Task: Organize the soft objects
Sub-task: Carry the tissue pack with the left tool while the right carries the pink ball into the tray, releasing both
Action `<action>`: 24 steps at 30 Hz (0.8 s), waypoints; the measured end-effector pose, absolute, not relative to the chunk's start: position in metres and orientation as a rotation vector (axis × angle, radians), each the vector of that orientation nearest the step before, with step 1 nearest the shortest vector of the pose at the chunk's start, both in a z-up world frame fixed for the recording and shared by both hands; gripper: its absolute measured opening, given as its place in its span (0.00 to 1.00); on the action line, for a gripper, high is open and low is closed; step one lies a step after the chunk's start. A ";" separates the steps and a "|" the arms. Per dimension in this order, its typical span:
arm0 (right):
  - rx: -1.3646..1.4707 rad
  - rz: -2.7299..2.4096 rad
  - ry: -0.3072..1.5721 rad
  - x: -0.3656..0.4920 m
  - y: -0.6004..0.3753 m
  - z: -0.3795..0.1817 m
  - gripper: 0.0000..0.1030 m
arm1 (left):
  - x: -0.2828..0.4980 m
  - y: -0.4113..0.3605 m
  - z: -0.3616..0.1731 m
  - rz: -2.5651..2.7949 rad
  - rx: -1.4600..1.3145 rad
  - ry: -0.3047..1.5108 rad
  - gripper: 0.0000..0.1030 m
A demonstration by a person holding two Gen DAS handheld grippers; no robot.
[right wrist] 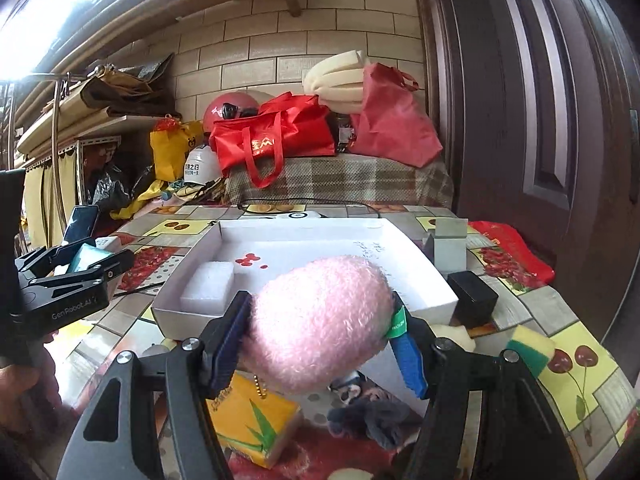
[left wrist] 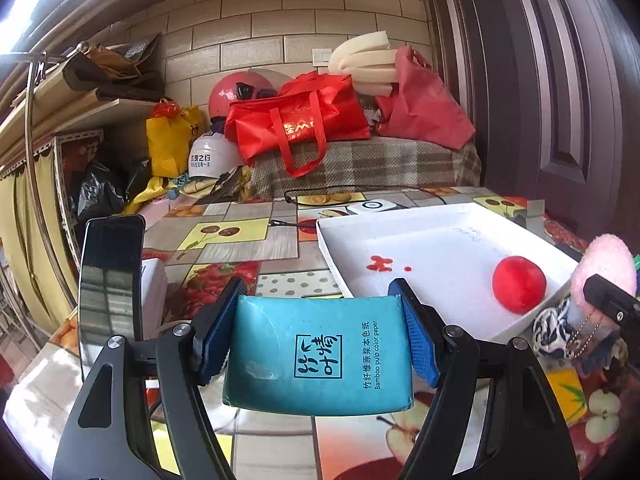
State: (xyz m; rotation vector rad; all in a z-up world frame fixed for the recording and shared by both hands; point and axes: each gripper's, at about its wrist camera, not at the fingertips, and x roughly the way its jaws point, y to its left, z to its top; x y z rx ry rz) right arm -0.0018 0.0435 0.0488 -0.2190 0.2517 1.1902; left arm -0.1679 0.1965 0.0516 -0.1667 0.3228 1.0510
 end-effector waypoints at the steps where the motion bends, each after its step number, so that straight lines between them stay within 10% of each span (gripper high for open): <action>1: -0.218 1.200 0.252 -0.001 0.051 0.049 0.64 | -0.165 0.202 0.052 1.059 -0.177 0.319 0.72; 24: -0.126 1.045 0.524 0.079 0.136 0.037 0.64 | -0.110 0.244 0.057 1.003 -0.114 0.332 0.72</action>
